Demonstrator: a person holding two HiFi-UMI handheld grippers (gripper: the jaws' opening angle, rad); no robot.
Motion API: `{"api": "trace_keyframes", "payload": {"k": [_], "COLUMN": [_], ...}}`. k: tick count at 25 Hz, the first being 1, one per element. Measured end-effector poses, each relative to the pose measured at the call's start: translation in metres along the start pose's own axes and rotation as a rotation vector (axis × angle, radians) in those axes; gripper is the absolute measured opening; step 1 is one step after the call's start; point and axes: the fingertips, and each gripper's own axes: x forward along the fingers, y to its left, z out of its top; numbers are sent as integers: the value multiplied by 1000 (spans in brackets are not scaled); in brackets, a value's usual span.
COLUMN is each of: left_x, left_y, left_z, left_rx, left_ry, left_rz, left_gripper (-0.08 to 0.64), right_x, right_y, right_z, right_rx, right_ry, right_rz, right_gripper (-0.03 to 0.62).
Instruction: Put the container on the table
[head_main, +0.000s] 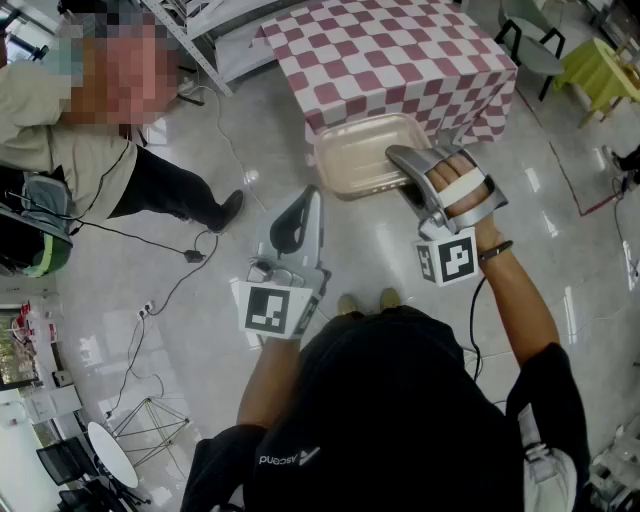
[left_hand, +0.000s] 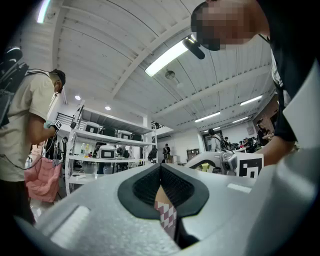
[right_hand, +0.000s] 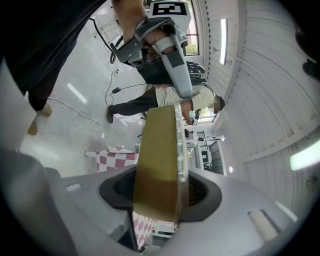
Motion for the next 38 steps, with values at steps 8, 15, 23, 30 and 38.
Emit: {"api": "trace_keyframes", "payload": {"k": [8, 15, 23, 30, 38], "left_x": [11, 43, 88, 153, 277], "left_y": [-7, -17, -13, 30, 145], "left_z": [7, 5, -6, -32, -56], "left_rx": [16, 23, 33, 67, 50], "left_ry": [-36, -50, -56, -45, -44], "left_rz": [3, 27, 46, 52, 51], "left_gripper": [9, 9, 9, 9, 9], "right_x": [0, 4, 31, 103, 255], "right_y": [-1, -2, 1, -7, -45], "right_z": [-15, -51, -97, -137, -195], "right_rx": [1, -7, -10, -14, -25], "right_ry": [4, -1, 4, 22, 50], "right_rz": [-1, -11, 6, -4, 7], "right_gripper": [210, 210, 210, 210, 210]}}
